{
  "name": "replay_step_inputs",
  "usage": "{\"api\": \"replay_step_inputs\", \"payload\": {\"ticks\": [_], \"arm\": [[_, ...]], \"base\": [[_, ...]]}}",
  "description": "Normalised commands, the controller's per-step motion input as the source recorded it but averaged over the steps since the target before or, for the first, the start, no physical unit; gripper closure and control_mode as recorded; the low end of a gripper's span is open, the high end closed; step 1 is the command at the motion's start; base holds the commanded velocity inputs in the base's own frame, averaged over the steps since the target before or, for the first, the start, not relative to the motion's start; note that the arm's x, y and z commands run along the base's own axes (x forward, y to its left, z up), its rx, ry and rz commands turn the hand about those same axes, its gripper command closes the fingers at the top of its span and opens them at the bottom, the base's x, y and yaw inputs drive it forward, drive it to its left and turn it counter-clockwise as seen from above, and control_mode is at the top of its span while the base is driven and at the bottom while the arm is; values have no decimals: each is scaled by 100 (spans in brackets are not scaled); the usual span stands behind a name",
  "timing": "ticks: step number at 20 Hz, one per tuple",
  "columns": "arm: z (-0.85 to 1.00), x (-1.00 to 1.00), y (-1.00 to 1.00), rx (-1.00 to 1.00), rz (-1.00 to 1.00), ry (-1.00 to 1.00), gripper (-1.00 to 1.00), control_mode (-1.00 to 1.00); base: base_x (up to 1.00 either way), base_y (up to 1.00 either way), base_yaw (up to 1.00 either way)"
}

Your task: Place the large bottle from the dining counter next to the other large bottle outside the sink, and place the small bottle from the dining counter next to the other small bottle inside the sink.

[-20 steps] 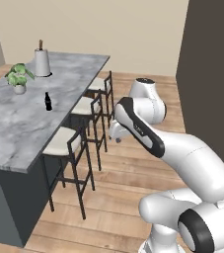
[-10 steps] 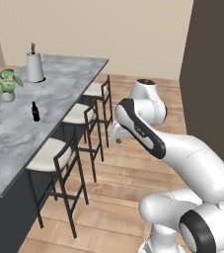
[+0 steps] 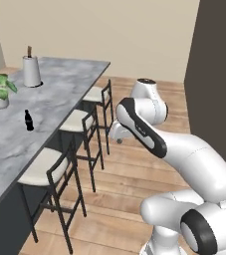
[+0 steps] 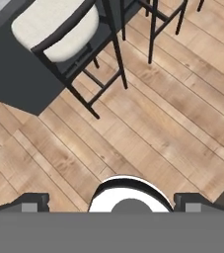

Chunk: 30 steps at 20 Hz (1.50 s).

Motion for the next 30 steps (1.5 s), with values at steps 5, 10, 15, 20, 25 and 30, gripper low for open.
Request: {"api": "replay_step_inputs", "payload": {"ticks": [5, 10, 15, 20, 25, 30], "arm": [[0, 0, 0, 0, 0, 0, -100, 100], [0, 0, 0, 0, 0, 0, -100, 100], [0, 0, 0, 0, 0, 0, -100, 100], [0, 0, 0, 0, 0, 0, -100, 100], [0, 0, 0, 0, 0, 0, -100, 100], [0, 0, 0, 0, 0, 0, -100, 100]], "base": [[49, -15, 3], [52, -3, 1], [38, 20, -2], [47, 44, -4], [36, 48, -6], [31, 15, 0]]}}
